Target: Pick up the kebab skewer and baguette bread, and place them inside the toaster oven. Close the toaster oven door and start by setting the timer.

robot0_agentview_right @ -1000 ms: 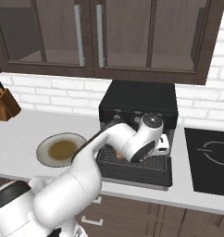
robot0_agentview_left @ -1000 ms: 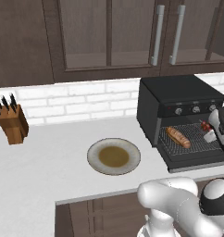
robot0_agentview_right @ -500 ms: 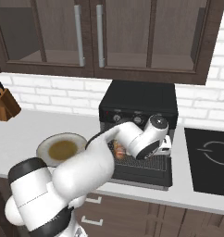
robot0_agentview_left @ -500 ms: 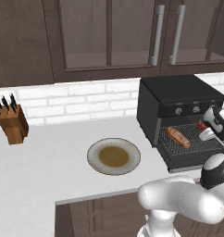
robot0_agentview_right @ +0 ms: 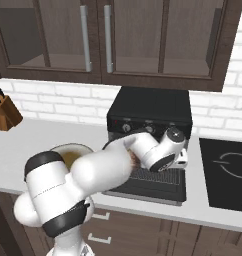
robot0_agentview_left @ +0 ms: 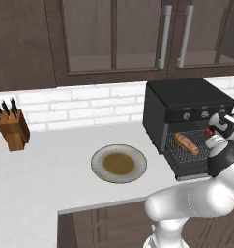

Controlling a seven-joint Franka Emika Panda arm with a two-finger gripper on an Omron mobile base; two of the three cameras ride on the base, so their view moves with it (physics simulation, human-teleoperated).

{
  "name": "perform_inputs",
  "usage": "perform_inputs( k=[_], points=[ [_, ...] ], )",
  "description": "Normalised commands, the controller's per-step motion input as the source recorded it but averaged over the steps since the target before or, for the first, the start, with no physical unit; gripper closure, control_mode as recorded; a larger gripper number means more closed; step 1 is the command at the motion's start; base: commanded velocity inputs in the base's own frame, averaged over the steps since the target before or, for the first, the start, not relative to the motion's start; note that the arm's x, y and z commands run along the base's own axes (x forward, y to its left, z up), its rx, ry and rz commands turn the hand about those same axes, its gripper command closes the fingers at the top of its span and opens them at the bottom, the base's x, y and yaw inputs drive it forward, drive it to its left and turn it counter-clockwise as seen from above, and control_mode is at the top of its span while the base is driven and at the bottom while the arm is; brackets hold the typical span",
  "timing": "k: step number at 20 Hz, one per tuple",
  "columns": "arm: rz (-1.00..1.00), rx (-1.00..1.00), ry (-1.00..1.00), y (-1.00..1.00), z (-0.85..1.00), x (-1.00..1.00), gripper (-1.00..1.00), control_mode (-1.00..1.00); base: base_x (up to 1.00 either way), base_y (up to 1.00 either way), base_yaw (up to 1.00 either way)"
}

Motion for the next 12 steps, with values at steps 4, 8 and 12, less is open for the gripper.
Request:
perform_inputs(
  k=[4,8,12],
  points=[
    [0.00,0.00,0.00,-0.04,-0.29,0.14,1.00,-1.00,0.00,0.00,0.00],
    [0.00,0.00,0.02,0.00,-0.18,0.25,1.00,-1.00,0.00,0.00,0.00],
    [0.00,0.00,0.00,0.00,-0.14,0.06,1.00,-1.00,0.00,0.00,0.00]
  ],
)
